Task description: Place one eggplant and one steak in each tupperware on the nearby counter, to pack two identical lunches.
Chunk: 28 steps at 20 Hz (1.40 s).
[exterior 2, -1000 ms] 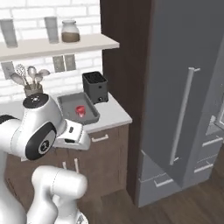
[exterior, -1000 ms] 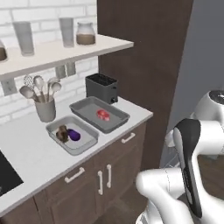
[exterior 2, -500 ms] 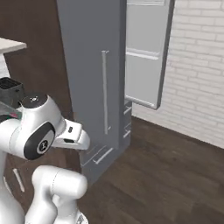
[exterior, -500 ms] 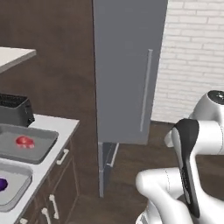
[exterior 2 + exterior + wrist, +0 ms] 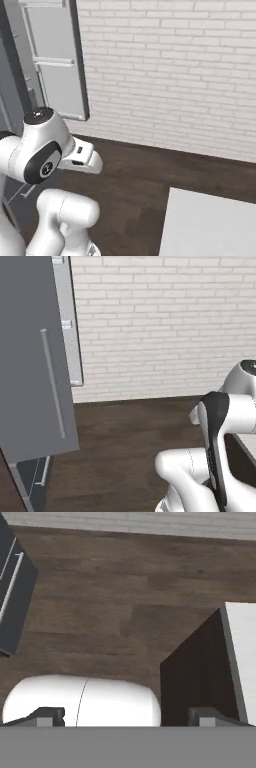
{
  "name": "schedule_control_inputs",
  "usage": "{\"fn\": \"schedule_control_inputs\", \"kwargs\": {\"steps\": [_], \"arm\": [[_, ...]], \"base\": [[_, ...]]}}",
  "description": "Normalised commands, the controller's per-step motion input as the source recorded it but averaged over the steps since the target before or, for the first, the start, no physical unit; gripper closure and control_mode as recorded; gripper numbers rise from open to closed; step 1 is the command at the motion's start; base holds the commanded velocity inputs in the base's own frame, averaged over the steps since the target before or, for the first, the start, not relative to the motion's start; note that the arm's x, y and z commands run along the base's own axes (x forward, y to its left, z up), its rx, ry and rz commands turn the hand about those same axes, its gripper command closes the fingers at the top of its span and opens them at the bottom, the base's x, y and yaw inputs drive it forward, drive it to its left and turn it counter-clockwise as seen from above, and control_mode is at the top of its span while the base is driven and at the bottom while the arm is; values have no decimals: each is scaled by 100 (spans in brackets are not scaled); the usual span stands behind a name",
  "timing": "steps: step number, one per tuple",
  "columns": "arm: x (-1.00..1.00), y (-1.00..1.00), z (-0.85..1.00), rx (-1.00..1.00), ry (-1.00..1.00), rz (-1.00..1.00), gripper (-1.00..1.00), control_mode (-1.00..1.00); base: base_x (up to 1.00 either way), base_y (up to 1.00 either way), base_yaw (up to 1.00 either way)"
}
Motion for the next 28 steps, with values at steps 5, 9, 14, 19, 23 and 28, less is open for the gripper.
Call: {"fn": "schedule_control_inputs", "kwargs": {"steps": [5, 9, 14, 19, 23, 28], "arm": [[0, 0, 0, 0, 0, 0, -100, 100], [0, 0, 0, 0, 0, 0, -100, 100], [0, 0, 0, 0, 0, 0, -100, 100], [0, 0, 0, 0, 0, 0, -100, 100], [0, 0, 0, 0, 0, 0, -100, 100], [0, 0, 0, 0, 0, 0, -100, 100]], "base": [[100, -35, 0], [100, -9, 0], [100, -4, 2], [100, -18, 0], [100, 0, 17], [39, 1, 78]]}}
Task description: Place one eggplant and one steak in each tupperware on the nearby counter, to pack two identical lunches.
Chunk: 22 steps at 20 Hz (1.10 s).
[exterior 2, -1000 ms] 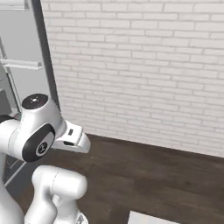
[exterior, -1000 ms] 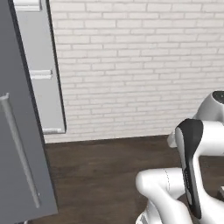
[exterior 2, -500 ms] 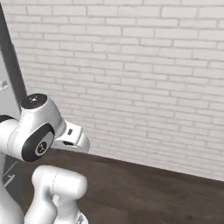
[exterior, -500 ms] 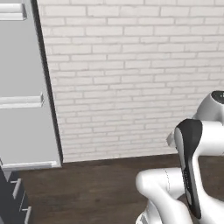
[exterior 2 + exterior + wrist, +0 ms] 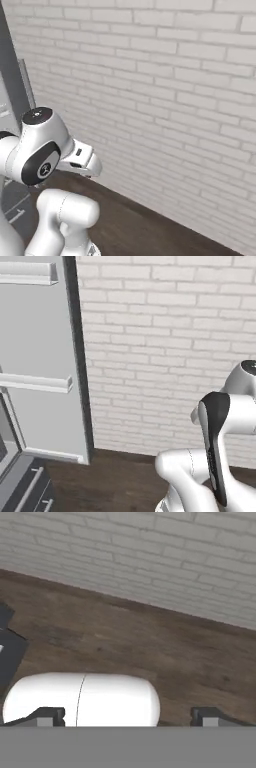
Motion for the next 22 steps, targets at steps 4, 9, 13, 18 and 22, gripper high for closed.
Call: {"fn": "schedule_control_inputs", "kwargs": {"steps": [4, 9, 13, 18, 22], "arm": [[0, 0, 0, 0, 0, 0, -100, 100], [0, 0, 0, 0, 0, 0, -100, 100], [0, 0, 0, 0, 0, 0, -100, 100], [0, 0, 0, 0, 0, 0, -100, 100], [0, 0, 0, 0, 0, 0, -100, 100]], "base": [[0, 1, 100], [-10, 0, 95], [4, 0, 94], [22, 7, 73], [36, 0, 32]]}}
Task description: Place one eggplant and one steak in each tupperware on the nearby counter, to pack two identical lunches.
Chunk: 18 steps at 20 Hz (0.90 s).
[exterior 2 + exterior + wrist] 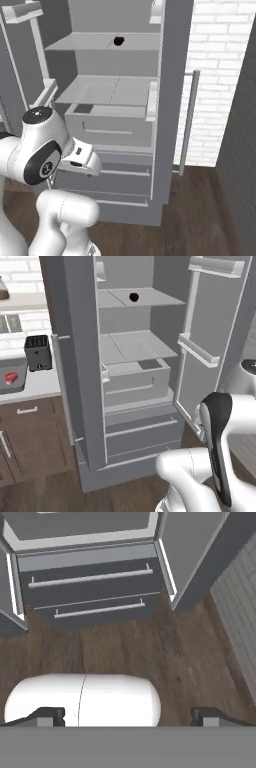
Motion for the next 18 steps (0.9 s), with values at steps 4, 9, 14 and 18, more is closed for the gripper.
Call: {"fn": "schedule_control_inputs", "kwargs": {"steps": [4, 9, 14, 18], "arm": [[0, 0, 0, 0, 0, 0, -100, 100], [0, 0, 0, 0, 0, 0, -100, 100], [0, 0, 0, 0, 0, 0, -100, 100], [0, 0, 0, 0, 0, 0, -100, 100]], "base": [[45, 0, 9], [83, 2, 0], [78, 0, 7], [63, 0, 4]]}}
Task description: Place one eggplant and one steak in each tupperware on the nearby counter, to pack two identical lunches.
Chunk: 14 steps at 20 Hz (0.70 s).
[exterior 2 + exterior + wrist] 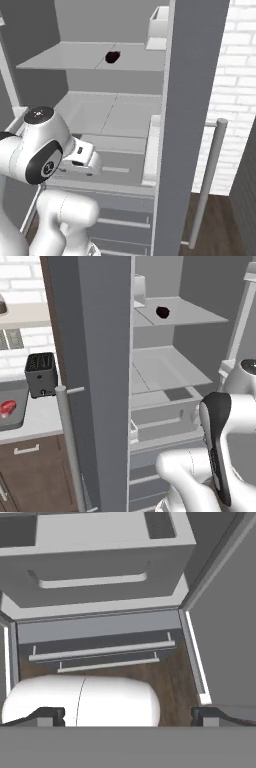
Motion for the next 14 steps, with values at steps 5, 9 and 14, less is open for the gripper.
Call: {"fn": "schedule_control_inputs", "kwargs": {"steps": [5, 9, 14], "arm": [[0, 0, 0, 0, 0, 0, -100, 100], [-21, 0, 75, -2, -36, 0, -100, -100], [-37, 0, 100, -6, -62, 2, -100, -100]], "base": [[45, 0, 0], [0, 0, 0], [0, 0, 0]]}}
